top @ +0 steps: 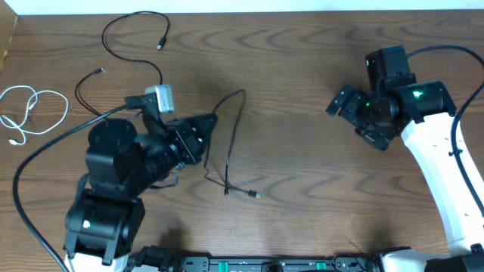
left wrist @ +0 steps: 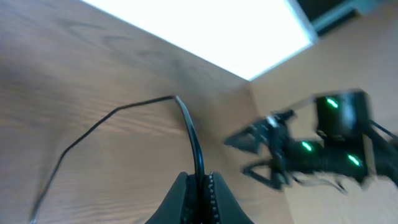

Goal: Untangle cables

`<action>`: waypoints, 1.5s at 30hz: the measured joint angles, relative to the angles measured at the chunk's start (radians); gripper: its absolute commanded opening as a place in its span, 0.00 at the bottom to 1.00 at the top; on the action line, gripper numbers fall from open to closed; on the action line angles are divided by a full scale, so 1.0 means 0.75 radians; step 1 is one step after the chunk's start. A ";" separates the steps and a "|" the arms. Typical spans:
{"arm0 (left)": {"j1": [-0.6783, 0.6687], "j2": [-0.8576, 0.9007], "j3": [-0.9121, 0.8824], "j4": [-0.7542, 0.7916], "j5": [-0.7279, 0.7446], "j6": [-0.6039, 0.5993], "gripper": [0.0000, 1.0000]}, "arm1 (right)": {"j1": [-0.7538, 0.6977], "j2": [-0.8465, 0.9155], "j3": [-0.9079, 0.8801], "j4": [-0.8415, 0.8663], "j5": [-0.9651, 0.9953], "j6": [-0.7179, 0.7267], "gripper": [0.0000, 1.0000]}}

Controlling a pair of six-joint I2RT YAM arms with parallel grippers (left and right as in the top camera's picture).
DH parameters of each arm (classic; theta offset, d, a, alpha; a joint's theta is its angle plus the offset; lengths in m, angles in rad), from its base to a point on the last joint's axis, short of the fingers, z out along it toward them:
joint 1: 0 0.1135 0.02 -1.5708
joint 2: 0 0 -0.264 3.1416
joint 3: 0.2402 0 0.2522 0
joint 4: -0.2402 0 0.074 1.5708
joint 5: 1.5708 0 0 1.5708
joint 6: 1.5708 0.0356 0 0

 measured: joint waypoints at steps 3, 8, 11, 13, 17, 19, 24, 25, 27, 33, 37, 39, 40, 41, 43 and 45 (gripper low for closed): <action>0.047 0.091 0.098 -0.176 -0.059 0.055 0.07 | 0.000 0.000 0.000 -0.026 0.032 0.001 0.99; 0.072 0.307 0.373 -0.583 -0.274 0.211 0.07 | 0.001 0.000 0.000 -0.027 0.056 0.001 0.99; 0.077 0.437 0.567 -0.747 -0.493 0.287 0.07 | 0.002 0.000 0.000 -0.028 0.060 0.001 0.99; 0.090 0.497 0.661 -0.788 -0.659 0.317 0.07 | 0.002 0.000 0.000 -0.030 0.061 0.000 0.99; 0.164 0.550 0.729 -0.793 -0.941 0.347 0.07 | 0.008 0.000 0.000 -0.044 0.064 0.000 0.99; 0.227 0.562 0.729 -0.803 -1.023 0.346 0.08 | 0.010 0.000 0.000 -0.054 0.064 0.000 0.99; 0.416 0.592 0.729 -0.776 -1.122 0.309 0.08 | 0.011 0.000 0.000 -0.062 0.064 0.000 0.99; 0.456 0.600 0.729 -0.760 -1.132 0.302 0.08 | 0.012 0.000 0.000 -0.062 0.064 0.000 0.99; 0.539 0.621 0.729 -0.729 -1.148 0.291 0.07 | 0.012 0.000 0.000 -0.065 0.064 0.000 0.99; 0.702 0.710 0.729 -0.629 -1.166 0.259 0.08 | 0.012 0.000 0.000 -0.077 0.064 0.000 0.99; 0.803 0.777 0.729 -0.549 -1.166 0.251 0.08 | 0.011 0.000 0.000 -0.077 0.064 0.000 0.99; 0.855 0.804 0.729 -0.520 -1.167 0.246 0.07 | 0.011 0.000 0.000 -0.077 0.064 0.000 0.99; 0.882 0.817 0.729 -0.510 -1.167 0.246 0.07 | 0.012 0.000 0.000 -0.077 0.064 0.000 0.99; 0.916 0.834 0.729 -0.500 -1.170 0.245 0.07 | 0.011 0.000 0.000 -0.077 0.064 0.000 0.99; 0.971 0.867 0.729 -0.497 -1.191 0.245 0.07 | 0.011 0.000 0.000 -0.077 0.064 0.000 0.99; 1.023 0.911 0.729 -0.497 -1.226 0.245 0.08 | 0.011 0.000 0.000 -0.077 0.064 0.000 0.99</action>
